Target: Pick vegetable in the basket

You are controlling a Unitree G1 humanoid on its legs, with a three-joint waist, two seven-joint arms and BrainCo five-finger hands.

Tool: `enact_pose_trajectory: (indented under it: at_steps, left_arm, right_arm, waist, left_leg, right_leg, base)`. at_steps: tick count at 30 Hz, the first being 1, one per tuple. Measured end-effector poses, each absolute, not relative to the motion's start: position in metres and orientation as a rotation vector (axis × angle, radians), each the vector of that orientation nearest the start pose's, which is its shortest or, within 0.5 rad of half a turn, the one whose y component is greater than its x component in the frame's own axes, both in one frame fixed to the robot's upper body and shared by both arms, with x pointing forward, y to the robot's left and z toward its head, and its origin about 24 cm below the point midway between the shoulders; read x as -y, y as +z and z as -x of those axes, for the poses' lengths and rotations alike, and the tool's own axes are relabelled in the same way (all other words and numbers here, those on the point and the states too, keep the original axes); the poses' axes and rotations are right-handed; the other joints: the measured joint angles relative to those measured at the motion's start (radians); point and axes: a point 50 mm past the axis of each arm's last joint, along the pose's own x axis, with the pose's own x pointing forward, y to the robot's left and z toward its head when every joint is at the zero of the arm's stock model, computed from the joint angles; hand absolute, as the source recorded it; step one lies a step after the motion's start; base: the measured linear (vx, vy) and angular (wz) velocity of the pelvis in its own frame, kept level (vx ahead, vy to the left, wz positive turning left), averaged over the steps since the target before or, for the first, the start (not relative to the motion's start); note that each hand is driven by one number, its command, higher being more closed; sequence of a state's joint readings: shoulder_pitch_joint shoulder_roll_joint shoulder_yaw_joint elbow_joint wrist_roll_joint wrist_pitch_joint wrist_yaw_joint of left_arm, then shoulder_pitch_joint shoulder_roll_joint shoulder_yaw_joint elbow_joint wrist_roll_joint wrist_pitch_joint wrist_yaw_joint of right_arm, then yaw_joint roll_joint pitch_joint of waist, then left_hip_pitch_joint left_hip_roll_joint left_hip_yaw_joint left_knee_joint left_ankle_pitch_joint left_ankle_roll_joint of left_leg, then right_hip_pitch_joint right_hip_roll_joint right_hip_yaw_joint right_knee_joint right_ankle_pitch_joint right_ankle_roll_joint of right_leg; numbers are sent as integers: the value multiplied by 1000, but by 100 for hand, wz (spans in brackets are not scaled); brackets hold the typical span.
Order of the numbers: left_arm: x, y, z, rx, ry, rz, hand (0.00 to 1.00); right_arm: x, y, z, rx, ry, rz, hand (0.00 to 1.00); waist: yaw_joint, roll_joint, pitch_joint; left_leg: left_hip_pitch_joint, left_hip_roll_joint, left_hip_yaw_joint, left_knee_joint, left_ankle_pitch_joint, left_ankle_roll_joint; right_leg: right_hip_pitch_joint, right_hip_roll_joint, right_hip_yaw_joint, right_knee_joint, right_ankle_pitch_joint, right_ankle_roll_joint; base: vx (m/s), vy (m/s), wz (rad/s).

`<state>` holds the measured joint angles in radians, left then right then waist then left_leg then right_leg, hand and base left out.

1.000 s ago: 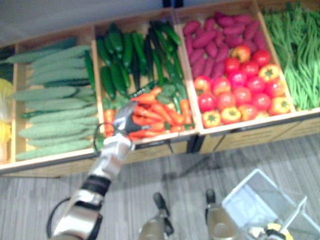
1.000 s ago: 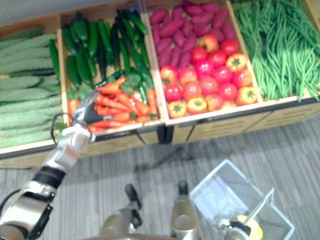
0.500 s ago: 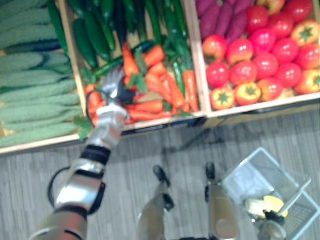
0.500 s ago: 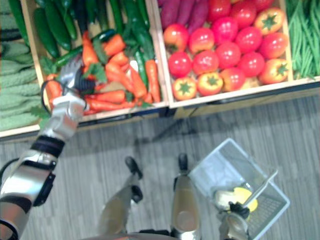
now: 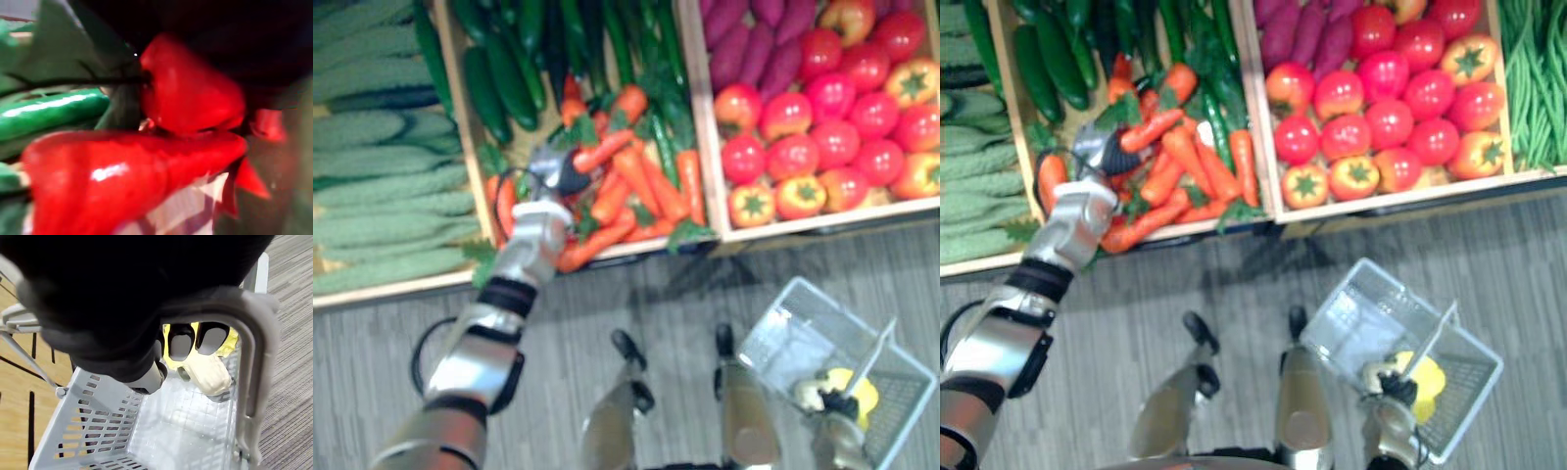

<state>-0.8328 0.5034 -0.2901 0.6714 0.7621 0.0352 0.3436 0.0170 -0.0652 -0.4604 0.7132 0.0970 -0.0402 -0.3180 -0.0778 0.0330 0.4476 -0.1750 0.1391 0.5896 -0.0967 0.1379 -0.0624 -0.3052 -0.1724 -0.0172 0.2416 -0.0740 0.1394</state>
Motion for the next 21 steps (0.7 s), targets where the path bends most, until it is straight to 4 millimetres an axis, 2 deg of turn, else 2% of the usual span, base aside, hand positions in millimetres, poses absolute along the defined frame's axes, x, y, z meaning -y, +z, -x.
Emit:
enact_pose_trajectory:
  at_steps: [3,7,11,18,21]
  left_arm:
    - [-198,169,-378,378,267,-1365,100]
    - [-213,168,-366,388,299,-1379,100]
    - [-221,178,-354,445,336,-1383,100]
    - [-237,177,-348,433,412,-1425,100]
    - [-234,183,-345,463,432,-1450,100]
  right_arm:
    - [269,-103,-151,-676,-813,-65,100]
    - [268,-105,-148,-692,-806,-55,100]
    - [265,-114,-140,-744,-799,-64,100]
    - [265,-130,-117,-860,-821,-97,100]
    - [265,-133,-108,-890,-829,-96,100]
  waist:
    - [0,2,-1]
    - [1,3,-4]
    - [1,2,-11]
    - [-3,1,-123]
    - [-7,-1,-149]
  left_leg:
    - [30,-1,-29,0,0,0]
    - [60,-13,-61,0,0,0]
    - [80,-19,-92,0,6,9]
    - [115,-20,-112,-7,9,13]
    - [130,-20,-117,-7,8,12]
  right_leg:
    - [47,-3,-25,-1,0,0]
    - [98,-3,-48,-13,-1,0]
    - [153,-6,-72,-46,-3,-1]
    - [217,-3,-82,-86,-6,-2]
    - [240,-2,-81,-95,-6,-2]
  base:
    - [72,-25,21]
    - [25,-13,17]
    - [-11,-2,18]
    - [-8,5,5]
    - [0,0,0]
